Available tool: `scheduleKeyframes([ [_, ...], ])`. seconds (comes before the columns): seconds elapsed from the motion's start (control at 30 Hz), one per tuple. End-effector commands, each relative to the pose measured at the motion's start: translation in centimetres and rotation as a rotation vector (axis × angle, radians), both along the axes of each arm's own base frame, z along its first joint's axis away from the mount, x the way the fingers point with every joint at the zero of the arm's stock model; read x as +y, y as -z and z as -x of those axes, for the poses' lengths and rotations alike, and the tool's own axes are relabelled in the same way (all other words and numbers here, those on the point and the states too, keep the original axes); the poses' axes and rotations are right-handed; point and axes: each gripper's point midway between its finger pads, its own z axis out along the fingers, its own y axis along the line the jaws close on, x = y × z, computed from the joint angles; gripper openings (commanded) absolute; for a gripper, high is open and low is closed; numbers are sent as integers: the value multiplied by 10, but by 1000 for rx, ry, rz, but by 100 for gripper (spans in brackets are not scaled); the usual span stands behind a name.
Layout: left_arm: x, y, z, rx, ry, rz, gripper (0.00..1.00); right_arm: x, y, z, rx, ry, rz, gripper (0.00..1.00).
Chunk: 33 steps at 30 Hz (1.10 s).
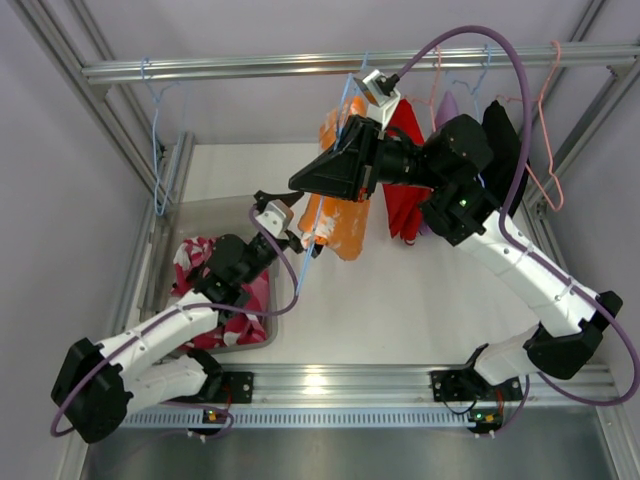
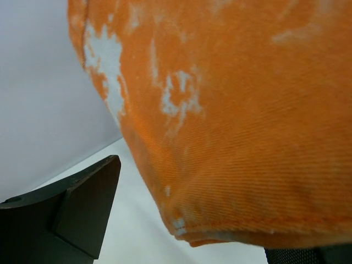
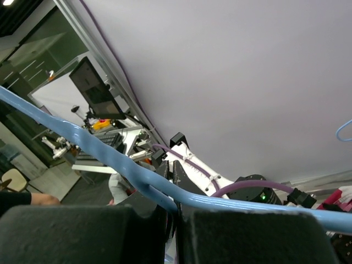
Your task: Remove the trousers from the hanger
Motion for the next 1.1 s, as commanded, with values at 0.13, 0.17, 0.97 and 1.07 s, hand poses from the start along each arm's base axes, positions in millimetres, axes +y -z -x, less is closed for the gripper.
scheduleKeyframes([
  [0.13,32,-74,-19,-30,-151,237,98,-27,-45,34,-214,13,-160,0],
  [0.17,34,-85,-18,-32,-145,268,95,-27,-42,34,-213,13,-154,0],
  [0.97,59,-170,47,80,26,316,0,-42,73,-27,-107,203,72,0],
  [1.07,67,-195,48,59,10,347,0,-44,85,-28,-93,211,81,0],
])
